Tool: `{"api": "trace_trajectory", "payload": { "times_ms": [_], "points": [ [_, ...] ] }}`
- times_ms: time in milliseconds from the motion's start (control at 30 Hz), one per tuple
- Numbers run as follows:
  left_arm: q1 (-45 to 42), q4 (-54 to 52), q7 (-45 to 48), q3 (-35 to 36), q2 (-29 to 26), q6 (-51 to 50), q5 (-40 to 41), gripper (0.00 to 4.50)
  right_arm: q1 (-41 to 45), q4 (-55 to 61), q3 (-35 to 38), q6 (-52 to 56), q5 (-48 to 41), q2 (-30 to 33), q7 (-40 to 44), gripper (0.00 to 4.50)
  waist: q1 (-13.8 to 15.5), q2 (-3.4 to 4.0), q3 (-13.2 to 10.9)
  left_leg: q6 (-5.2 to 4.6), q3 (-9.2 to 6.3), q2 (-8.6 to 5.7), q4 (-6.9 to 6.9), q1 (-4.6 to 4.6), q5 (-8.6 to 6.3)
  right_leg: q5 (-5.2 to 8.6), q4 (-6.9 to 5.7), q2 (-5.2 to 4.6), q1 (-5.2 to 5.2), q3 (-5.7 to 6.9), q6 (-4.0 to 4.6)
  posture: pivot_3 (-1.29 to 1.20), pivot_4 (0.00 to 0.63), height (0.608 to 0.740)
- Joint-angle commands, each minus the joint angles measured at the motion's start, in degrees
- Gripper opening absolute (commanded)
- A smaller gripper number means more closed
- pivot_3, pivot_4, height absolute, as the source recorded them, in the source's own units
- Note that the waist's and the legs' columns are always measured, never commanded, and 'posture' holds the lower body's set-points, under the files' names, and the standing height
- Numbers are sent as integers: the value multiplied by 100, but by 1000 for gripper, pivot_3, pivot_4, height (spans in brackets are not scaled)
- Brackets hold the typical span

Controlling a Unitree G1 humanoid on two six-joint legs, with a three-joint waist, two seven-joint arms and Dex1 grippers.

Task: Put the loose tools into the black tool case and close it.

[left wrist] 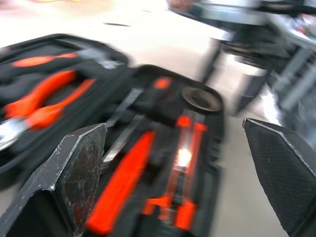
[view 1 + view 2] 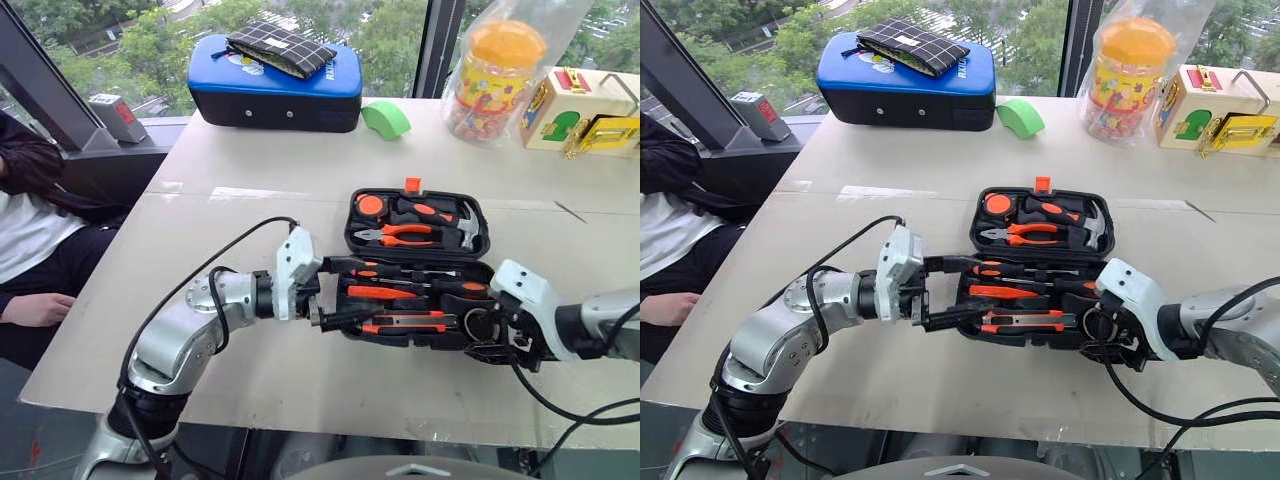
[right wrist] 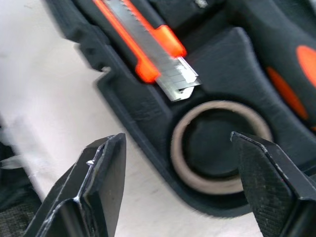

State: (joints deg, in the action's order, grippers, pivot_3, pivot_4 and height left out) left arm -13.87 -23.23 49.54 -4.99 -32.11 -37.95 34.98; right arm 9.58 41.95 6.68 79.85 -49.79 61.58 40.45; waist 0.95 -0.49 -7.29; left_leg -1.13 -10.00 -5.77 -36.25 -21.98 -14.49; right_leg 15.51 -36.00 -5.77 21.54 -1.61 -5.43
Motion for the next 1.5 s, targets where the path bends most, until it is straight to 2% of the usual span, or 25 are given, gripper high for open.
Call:
{"api": "trace_trajectory", "payload": {
  "times_ms": [33,133,167,267,367,467,533,567,600,633,700,800,833,867,1000,1100,1367,1500],
  "points": [
    [-409,577,-991,361,468,-236,-130,4500,133,-1,749,-213,-155,-213,-136,3140,0,-2,-1,-4,1,0,-2,0,-3,0,-2,0,-1,0,0,0,150,740],
    [-1345,1569,-2697,635,1216,-1100,-564,4500,1365,-1356,1165,-372,489,-1511,-1613,3140,-11,-40,-12,-4,1,-1,-17,9,-2,-2,-26,6,-6,-2,-1,0,150,740],
    [-1541,1785,-2827,725,1360,-1174,-556,4500,1662,-1751,1138,-163,675,-1762,-1930,3140,-8,-42,-14,0,2,-3,-21,7,1,-17,-32,9,-6,-7,-10,0,150,740],
    [-1893,2330,-2632,680,1439,-858,-684,4500,2046,-2452,694,-299,1359,-2146,-2543,3140,2,-48,-4,27,1,-6,-15,8,20,-28,-35,9,5,-12,-14,0,150,740],
    [-2390,3232,-3071,813,1759,-738,-915,4500,2411,-3370,465,-599,1858,-2502,-2836,3140,-12,-47,-4,31,11,2,-4,4,21,-26,-54,5,29,-2,-12,0,150,740],
    [-2821,4123,-3166,809,1849,-501,-1209,4500,2775,-4212,131,-832,2245,-2730,-2865,3140,-36,-47,-4,31,28,-2,1,-13,21,-27,-60,-9,59,1,-12,0,150,740],
    [-2938,4435,-2851,527,1795,-527,-1373,4500,2922,-4816,-47,-967,2409,-2870,-2773,3140,-87,-45,-3,30,35,-5,1,-15,20,-27,-64,-15,65,4,-12,0,150,740],
    [-2953,4519,-2732,403,1770,-545,-1457,3986,2942,-5042,-95,-1025,2492,-2909,-2763,3200,-107,-45,-2,29,40,-4,1,-12,20,-28,-67,-15,65,5,-12,0,150,740],
    [-2954,4571,-2639,377,1741,-549,-1488,3727,2949,-5156,-124,-1066,2560,-2956,-2776,3200,-121,-48,2,29,42,-5,1,-9,20,-28,-68,-16,64,5,-12,0,150,740],
    [-2948,4572,-2563,360,1729,-596,-1495,3315,2934,-5178,-141,-1087,2572,-2967,-2718,2644,-129,-51,10,29,40,-4,1,-6,20,-28,-70,-16,60,7,-12,0,150,740],
    [-2896,4493,-2395,363,1708,-647,-1461,2351,2915,-5060,-57,-1048,2530,-3024,-2678,1892,-147,-49,12,29,37,-3,-1,10,20,-28,-70,-15,43,10,-12,0,150,740],
    [-2831,4383,-2320,503,1744,-766,-1357,869,2849,-4714,58,-853,2424,-3061,-2643,457,-141,-48,12,29,33,-5,-7,15,19,-28,-70,-15,30,11,-12,0,150,740],
    [-2813,4349,-2310,518,1748,-794,-1354,538,2804,-4584,44,-811,2387,-3039,-2575,89,-129,-48,13,28,30,-5,-8,15,19,-28,-72,-15,30,13,-12,0,150,740],
    [-2798,4314,-2301,531,1756,-823,-1350,79,2766,-4478,53,-786,2354,-3033,-2519,0,-123,-48,13,29,26,-6,-9,14,19,-28,-72,-15,29,16,-12,0,150,740],
    [-2807,4190,-2172,591,1769,-713,-1309,34,2788,-4328,188,-873,2298,-3147,-2418,0,-129,-38,16,29,18,-5,-6,14,20,-27,-75,-15,31,22,-12,0,150,740],
    [-2916,4226,-2044,647,1787,-42,-1422,34,2959,-4306,122,-1471,2404,-3155,-2242,0,-153,-34,13,30,20,-4,-5,8,20,-27,-74,-15,37,21,-12,0,150,740],
    [-3016,4913,-1514,15,1572,3824,-2779,34,3005,-4082,-112,-3766,3050,-3118,-1797,0,-202,-33,6,38,50,0,-5,-30,25,-30,-83,-16,99,0,-11,0,150,740],
    [-2970,5127,-1476,114,1502,4638,-2924,34,2617,-3691,73,-4114,3067,-3060,-1689,0,-184,-34,7,37,48,1,-6,-53,25,-31,-82,-24,126,14,-11,0,150,740]
  ]
}}
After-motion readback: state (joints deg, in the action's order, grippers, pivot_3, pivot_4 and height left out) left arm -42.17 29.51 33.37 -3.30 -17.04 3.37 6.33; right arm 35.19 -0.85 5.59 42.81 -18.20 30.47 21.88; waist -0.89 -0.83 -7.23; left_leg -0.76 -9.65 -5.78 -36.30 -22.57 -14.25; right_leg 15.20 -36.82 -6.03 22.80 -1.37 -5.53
